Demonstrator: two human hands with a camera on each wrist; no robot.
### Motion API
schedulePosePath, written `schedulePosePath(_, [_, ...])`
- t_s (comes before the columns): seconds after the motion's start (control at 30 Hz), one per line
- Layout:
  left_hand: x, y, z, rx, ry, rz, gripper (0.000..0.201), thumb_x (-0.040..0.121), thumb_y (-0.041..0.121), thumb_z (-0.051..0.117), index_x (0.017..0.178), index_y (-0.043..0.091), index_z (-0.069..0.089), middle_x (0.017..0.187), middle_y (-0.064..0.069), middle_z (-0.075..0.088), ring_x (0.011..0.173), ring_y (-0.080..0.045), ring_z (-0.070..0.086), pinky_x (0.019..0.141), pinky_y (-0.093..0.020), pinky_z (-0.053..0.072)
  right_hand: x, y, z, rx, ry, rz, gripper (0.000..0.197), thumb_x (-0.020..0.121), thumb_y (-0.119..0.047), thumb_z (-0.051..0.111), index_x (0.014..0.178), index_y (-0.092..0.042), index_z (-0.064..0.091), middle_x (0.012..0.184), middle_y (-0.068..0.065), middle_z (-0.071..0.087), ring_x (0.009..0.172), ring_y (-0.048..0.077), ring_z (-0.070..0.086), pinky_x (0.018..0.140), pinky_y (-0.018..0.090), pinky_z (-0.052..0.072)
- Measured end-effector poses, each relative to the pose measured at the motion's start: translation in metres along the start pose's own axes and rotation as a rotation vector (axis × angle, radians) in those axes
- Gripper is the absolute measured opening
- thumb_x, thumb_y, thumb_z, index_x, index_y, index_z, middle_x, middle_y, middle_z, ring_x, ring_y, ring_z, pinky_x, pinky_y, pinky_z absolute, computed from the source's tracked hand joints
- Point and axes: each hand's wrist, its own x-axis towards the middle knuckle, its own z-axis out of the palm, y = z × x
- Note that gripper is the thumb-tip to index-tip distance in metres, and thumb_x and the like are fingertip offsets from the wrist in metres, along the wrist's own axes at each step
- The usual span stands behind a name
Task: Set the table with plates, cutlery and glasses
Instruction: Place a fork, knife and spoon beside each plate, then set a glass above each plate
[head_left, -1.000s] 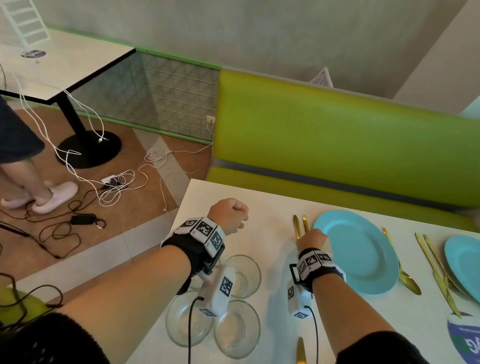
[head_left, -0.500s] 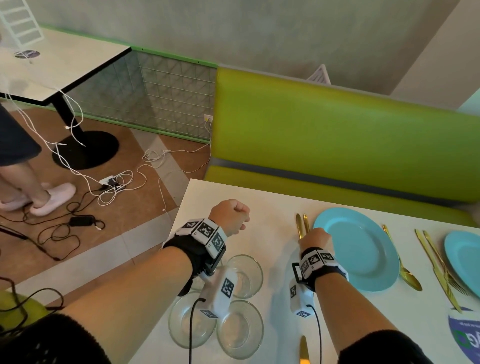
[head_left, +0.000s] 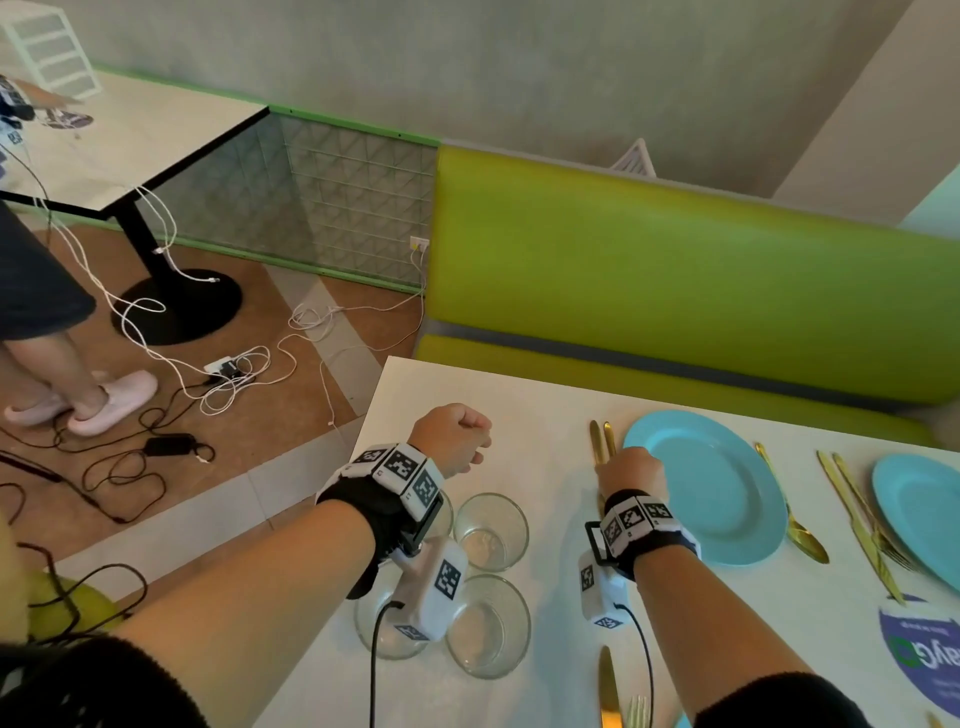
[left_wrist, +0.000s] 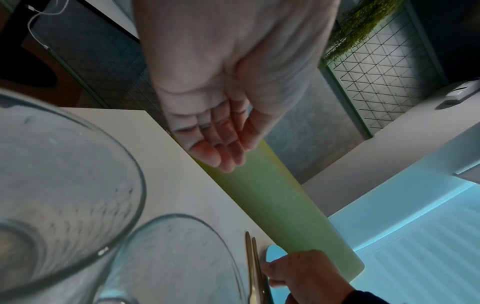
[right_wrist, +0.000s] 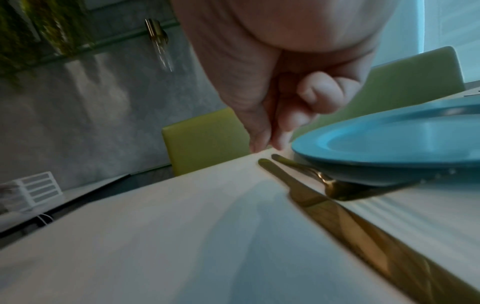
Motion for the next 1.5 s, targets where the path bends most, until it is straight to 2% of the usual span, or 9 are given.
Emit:
schedulePosePath(0.23, [-0.069, -0.006, 0.004, -0.094, -0.035, 0.099, 0.017, 0.088, 0.009, 0.056, 0.077, 0.021, 0.057, 0.079, 0.002, 0.063, 0.062, -0.011, 0.060, 0.054, -0.018, 0.046, -0.068, 0.026, -0.017, -0.039, -0.136, -0.225, 0.031, 0.088, -0.027, 0.062, 0.113, -0.010, 0.067, 0.119, 0.007, 0.066, 0.112, 0.024, 0.060, 0.098, 0.032, 0.047])
schedulePosePath(0.43, [-0.137, -0.032, 0.021, -0.008, -0.167, 0.123, 0.014, 0.088, 0.013, 0.059, 0.076, 0.020, 0.057, 0.075, 0.002, 0.062, 0.058, -0.011, 0.060, 0.049, -0.017, 0.049, -0.136, 0.075, -0.002, 0.037, -0.285, -0.154, 0.037, 0.078, -0.022, 0.075, 0.112, -0.013, 0.066, 0.114, 0.008, 0.067, 0.090, 0.019, 0.061, 0.092, 0.033, 0.053])
schedulePosePath(0.53, [-0.157, -0.053, 0.026, 0.210, -0.308, -0.015, 0.020, 0.090, 0.020, 0.058, 0.071, 0.016, 0.053, 0.070, 0.002, 0.059, 0.053, -0.011, 0.057, 0.046, -0.017, 0.048, -0.161, 0.089, 0.004, 0.069, -0.332, -0.097, 0.045, 0.076, -0.019, 0.076, 0.118, -0.016, 0.061, 0.108, 0.005, 0.063, 0.082, 0.017, 0.059, 0.081, 0.029, 0.056])
schedulePosePath(0.63, [-0.170, -0.084, 0.023, 0.377, -0.368, -0.281, 0.026, 0.090, 0.024, 0.059, 0.070, 0.010, 0.051, 0.065, -0.003, 0.057, 0.047, -0.013, 0.051, 0.043, -0.020, 0.042, -0.177, 0.094, 0.011, 0.075, -0.366, -0.078, 0.058, 0.075, -0.021, 0.078, 0.127, -0.019, 0.053, 0.121, 0.008, 0.061, 0.087, 0.017, 0.061, 0.068, 0.025, 0.052])
schedulePosePath(0.7, [-0.174, -0.101, 0.013, 0.487, -0.381, -0.381, 0.024, 0.089, 0.028, 0.061, 0.085, 0.005, 0.059, 0.080, -0.009, 0.067, 0.059, -0.019, 0.058, 0.056, -0.024, 0.048, -0.184, 0.094, 0.019, 0.067, -0.371, -0.096, 0.070, 0.072, -0.026, 0.080, 0.133, -0.021, 0.047, 0.123, 0.008, 0.061, 0.099, 0.020, 0.063, 0.078, 0.028, 0.054])
schedulePosePath(0.8, [-0.164, -0.123, -0.007, 0.719, -0.229, -0.350, 0.067, 0.084, 0.046, 0.063, 0.132, 0.002, 0.046, 0.133, -0.012, 0.057, 0.118, -0.026, 0.058, 0.097, -0.030, 0.047, -0.189, 0.090, 0.028, 0.096, -0.388, -0.126, 0.083, 0.070, -0.030, 0.082, 0.139, -0.019, 0.037, 0.126, 0.007, 0.060, 0.113, 0.023, 0.059, 0.095, 0.032, 0.050])
schedulePosePath(0.9, [-0.151, -0.137, -0.017, 0.589, -0.001, -0.348, 0.098, 0.076, 0.050, 0.070, 0.144, -0.001, 0.022, 0.148, -0.014, 0.036, 0.136, -0.026, 0.039, 0.107, -0.030, 0.037, -0.195, 0.083, 0.032, 0.148, -0.364, -0.186, 0.090, 0.070, -0.030, 0.082, 0.143, -0.019, 0.032, 0.134, 0.006, 0.054, 0.124, 0.022, 0.050, 0.103, 0.032, 0.040])
schedulePosePath(1.17, [-0.128, -0.157, -0.011, 0.253, 0.143, -0.060, 0.096, 0.060, 0.024, 0.086, 0.139, 0.014, 0.034, 0.139, -0.008, 0.046, 0.128, -0.025, 0.046, 0.104, -0.033, 0.041, -0.205, 0.071, 0.051, 0.259, -0.322, -0.341, 0.098, 0.059, -0.029, 0.088, 0.141, -0.021, 0.035, 0.134, 0.001, 0.053, 0.124, 0.020, 0.049, 0.099, 0.025, 0.039])
schedulePosePath(1.5, [-0.123, -0.166, -0.006, 0.147, 0.168, 0.047, 0.089, 0.062, 0.017, 0.086, 0.138, 0.019, 0.040, 0.137, -0.003, 0.051, 0.127, -0.021, 0.049, 0.101, -0.026, 0.038, -0.206, 0.073, 0.067, 0.315, -0.244, -0.329, 0.076, 0.062, -0.027, 0.085, 0.127, -0.021, 0.045, 0.120, -0.002, 0.060, 0.109, 0.017, 0.057, 0.084, 0.018, 0.039])
